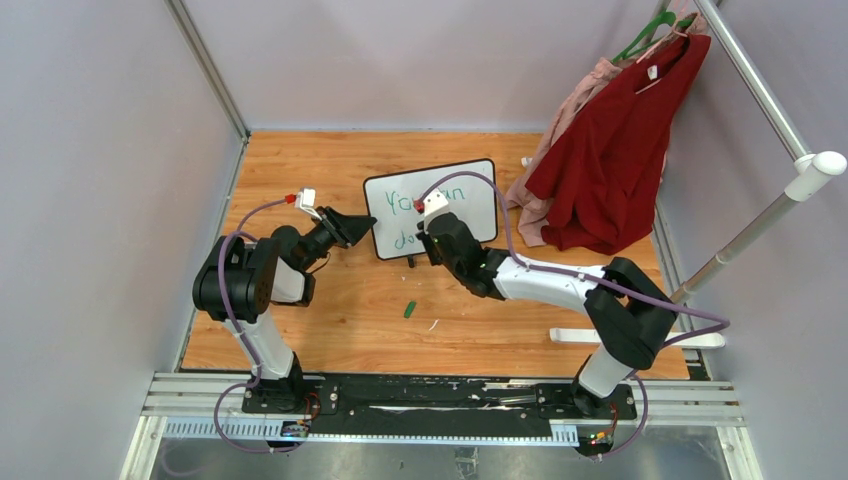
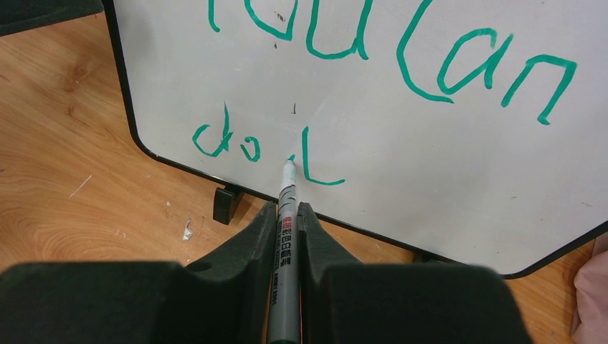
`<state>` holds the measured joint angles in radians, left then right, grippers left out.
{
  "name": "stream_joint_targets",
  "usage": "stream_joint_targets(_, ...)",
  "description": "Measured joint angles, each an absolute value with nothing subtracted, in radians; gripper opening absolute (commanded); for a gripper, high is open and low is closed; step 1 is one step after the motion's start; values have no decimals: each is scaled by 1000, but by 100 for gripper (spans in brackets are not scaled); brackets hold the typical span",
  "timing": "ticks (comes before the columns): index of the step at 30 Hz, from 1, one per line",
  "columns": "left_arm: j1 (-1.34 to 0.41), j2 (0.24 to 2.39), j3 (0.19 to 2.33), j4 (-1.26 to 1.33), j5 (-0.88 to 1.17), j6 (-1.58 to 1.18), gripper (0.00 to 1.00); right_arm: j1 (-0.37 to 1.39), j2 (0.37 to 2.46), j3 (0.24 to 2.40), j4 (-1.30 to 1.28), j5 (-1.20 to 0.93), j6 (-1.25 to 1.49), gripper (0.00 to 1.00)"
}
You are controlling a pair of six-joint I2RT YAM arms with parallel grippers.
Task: Write a sentence on the whiteboard
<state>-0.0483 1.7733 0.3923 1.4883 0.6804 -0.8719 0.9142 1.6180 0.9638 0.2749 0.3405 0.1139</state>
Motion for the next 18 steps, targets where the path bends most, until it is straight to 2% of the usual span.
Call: stream_joint_targets(18,-48,1773,392,1488,681,-872,43,883,1555,926,272,339,117,0)
